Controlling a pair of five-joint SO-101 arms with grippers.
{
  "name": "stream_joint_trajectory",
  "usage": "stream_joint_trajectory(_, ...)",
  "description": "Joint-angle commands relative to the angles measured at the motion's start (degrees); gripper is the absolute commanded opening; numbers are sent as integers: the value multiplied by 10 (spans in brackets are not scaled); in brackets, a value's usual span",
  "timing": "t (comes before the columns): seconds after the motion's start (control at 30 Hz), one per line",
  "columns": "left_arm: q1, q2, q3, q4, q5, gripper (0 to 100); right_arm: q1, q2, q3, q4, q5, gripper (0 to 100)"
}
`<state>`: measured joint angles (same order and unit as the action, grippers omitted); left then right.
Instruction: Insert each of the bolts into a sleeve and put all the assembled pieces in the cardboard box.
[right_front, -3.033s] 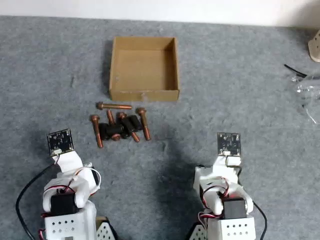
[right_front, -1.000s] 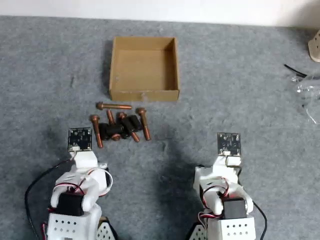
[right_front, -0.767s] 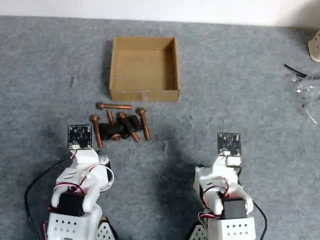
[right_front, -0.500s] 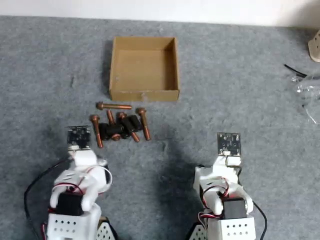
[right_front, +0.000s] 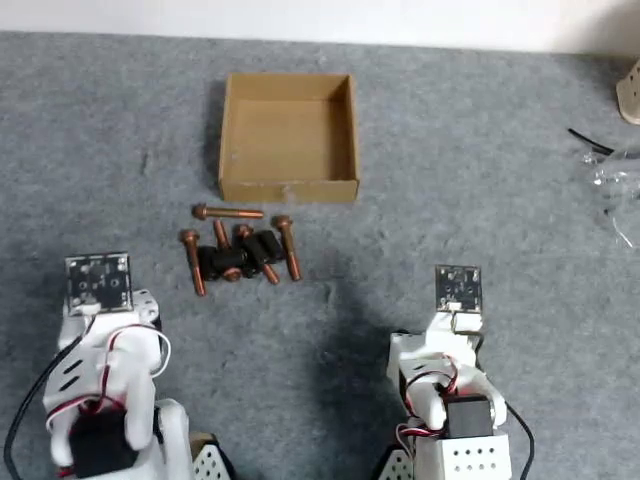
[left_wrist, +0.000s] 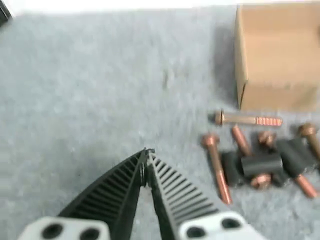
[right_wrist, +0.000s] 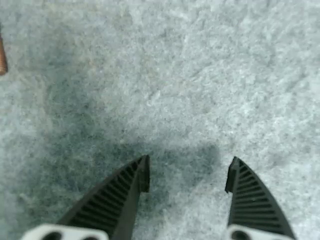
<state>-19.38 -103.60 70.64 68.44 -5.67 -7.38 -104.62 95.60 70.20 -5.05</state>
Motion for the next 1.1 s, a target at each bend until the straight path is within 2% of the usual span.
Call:
stream_joint_trajectory(0.0, 32, 9, -70, -6, -4, 6, 2, -7, 89, 0, -5, 238)
stream_joint_trajectory(0.13, 45, 48, -104, -6, -4, 6, -5, -7, 89, -32, -5, 238)
stream_joint_trajectory(0.37, 44, 315, -220, -9, -1, 6, 2, -7, 89, -50, -2, 238)
stream_joint_trajectory(0.57, 47, 488, -327, -6, 40, 6, 76, -7, 89, -78, -2, 238)
stream_joint_trajectory(0.7, 47, 592, -371, -7, 70, 6, 163, -7, 89, -71, -2, 238)
stream_joint_trajectory(0.83, 47, 683, -381, -9, 116, 6, 179, -7, 88, -75, -2, 238)
stream_joint_trajectory(0.97, 44, 713, -381, -10, 152, 7, 186, -7, 33, -72, -2, 238)
stream_joint_trajectory(1.07, 48, 714, -380, -6, 177, 7, 226, -6, -36, -74, 26, 238)
